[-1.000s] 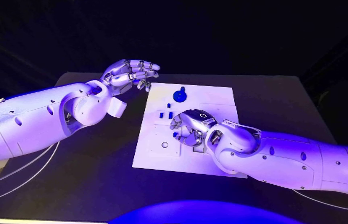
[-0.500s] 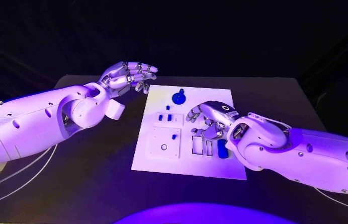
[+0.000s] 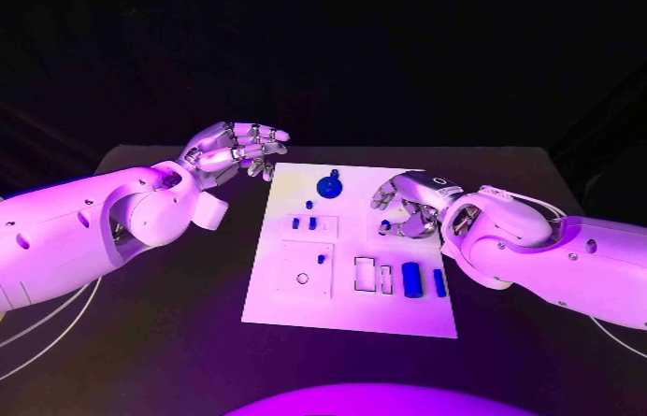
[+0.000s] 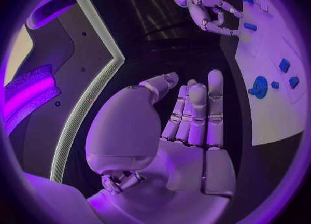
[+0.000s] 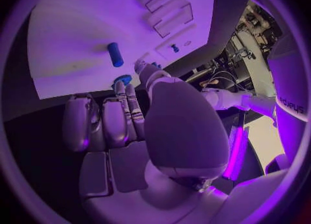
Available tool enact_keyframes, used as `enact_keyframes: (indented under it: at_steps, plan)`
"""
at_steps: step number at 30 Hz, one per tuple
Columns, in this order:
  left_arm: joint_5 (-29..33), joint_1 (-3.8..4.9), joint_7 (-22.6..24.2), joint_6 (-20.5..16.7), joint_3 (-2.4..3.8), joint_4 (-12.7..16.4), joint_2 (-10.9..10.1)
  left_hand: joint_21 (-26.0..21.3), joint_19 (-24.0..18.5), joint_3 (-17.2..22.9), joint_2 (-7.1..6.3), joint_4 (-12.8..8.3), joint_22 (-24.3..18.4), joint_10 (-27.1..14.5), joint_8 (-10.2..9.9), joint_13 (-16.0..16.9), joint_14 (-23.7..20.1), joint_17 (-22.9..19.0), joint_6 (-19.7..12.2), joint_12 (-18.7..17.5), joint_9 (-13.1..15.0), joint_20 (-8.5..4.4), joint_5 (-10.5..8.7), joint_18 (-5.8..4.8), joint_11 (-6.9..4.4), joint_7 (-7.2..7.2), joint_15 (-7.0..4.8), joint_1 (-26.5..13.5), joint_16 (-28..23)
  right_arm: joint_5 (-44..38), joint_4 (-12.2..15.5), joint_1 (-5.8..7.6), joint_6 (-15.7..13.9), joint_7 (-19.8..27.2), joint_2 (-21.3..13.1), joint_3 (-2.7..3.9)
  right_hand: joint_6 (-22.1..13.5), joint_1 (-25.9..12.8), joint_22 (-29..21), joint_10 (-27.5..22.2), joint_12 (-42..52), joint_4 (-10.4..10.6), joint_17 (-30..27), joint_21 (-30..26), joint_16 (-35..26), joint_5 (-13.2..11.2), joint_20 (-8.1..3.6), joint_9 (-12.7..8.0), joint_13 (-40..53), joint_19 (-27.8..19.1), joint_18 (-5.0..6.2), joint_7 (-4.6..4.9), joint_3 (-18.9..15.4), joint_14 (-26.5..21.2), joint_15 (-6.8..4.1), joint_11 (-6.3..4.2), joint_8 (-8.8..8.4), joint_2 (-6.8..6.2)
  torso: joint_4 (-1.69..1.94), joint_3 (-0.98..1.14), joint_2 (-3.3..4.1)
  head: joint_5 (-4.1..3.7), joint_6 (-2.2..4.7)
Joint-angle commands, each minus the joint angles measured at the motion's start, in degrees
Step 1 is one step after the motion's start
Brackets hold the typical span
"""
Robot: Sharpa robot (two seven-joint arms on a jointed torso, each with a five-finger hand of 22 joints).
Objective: Assemble the parts on the task board
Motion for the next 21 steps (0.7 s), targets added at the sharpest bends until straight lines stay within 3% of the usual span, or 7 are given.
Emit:
enact_keyframes:
  at_steps: [1, 6, 21]
  plan:
    - [0.0, -0.03, 0.6, 0.9, 0.04, 0.2, 0.0, -0.2, 0.3, -0.3, -0.26, -0.1, -0.1, -0.2, 0.4, 0.0, -0.1, -0.1, -0.4, 0.2, 0.0, 0.11, 0.12, 0.42, 0.00, -0.13, 0.26, 0.5, 0.0, -1.5, -0.8, -0.03, 5.0, 0.1, 0.4, -0.01, 0.2, 0.9, 1.8, -0.4, 0.4, 0.3, -0.2, -0.3, -0.3, -0.3, -0.04, -0.1, -0.1, -0.3, -0.37, -0.40, -0.8, -0.4, 0.25, 0.03, -0.29, -0.04, 0.03, -0.05, 0.07, 0.02, -0.03]
    - [0.0, -0.05, 0.5, 1.0, 0.03, 0.2, -0.1, -0.2, 0.3, -0.3, -0.25, -0.1, -0.1, -0.2, 0.4, 0.0, -0.1, 0.0, -0.4, 0.2, 0.0, 0.11, 0.12, 0.43, -0.01, -0.14, 0.26, 0.5, 0.0, -2.3, -1.7, -0.14, 7.6, -0.9, 0.7, -0.09, 0.3, 2.0, 1.9, 0.1, 1.1, 0.9, -0.3, -0.2, -0.1, -0.4, -0.06, -0.1, -0.1, -0.2, -0.40, -0.54, -1.5, -0.3, 0.18, -0.09, -0.51, 0.60, -0.03, -0.10, 0.00, 0.11, -0.25]
    - [0.0, -0.08, 0.4, 1.1, 0.01, 0.0, 0.0, -0.2, 0.3, -0.3, -0.25, -0.1, -0.1, -0.2, 0.4, 0.0, -0.1, 0.0, -0.4, 0.2, 0.0, 0.11, 0.12, 0.43, -0.01, -0.14, 0.26, 0.5, 0.0, -4.0, -3.7, -0.86, 7.3, -1.7, 2.2, -0.16, 2.9, 3.1, 3.3, 2.7, 2.3, 2.6, 0.7, 1.3, 1.0, 0.4, -0.56, 0.1, -0.4, 1.1, -0.80, -0.08, 1.5, 0.6, -0.34, -0.63, -0.14, 1.94, 0.00, -0.02, 0.04, 0.09, -0.32]
